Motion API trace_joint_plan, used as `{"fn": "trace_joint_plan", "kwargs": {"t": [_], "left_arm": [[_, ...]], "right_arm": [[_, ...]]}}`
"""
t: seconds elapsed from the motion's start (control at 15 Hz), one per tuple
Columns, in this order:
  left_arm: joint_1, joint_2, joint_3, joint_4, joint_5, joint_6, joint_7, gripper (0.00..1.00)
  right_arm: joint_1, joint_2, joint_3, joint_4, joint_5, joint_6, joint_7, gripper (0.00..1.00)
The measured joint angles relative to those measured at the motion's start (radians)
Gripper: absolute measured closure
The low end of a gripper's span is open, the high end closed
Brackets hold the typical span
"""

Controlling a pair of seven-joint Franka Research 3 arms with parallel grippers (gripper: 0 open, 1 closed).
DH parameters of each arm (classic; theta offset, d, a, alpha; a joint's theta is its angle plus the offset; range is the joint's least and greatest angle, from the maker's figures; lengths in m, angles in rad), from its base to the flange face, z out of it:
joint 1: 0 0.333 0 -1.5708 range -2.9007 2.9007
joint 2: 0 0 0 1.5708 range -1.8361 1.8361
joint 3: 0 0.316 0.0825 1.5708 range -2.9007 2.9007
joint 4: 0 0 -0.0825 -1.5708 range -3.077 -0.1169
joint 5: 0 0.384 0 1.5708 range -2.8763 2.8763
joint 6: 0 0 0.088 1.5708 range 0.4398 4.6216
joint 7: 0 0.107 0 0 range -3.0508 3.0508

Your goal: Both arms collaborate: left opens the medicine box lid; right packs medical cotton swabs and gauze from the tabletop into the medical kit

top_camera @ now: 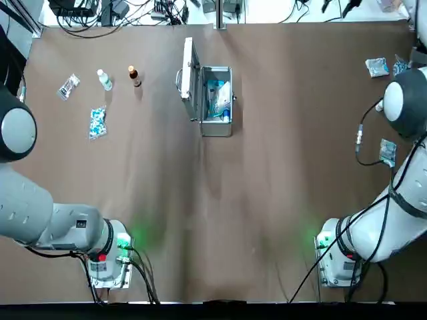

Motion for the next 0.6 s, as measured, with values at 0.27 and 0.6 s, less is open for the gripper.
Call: {"fn": "trace_joint_plan", "kwargs": {"t": [0.27, 0.6], "left_arm": [[0.000, 0.000, 0.000, 0.000, 0.000, 0.000, 0.000, 0.00], [0.000, 0.000, 0.000, -0.002, 0.000, 0.000, 0.001, 0.00]], "right_arm": [[-0.002, -0.047, -0.028, -0.001, -0.019, -0.037, -0.031, 0.01], [-0.032, -0.078, -0.003, -0.001, -0.077, -0.041, -0.033, 0.01]]}}
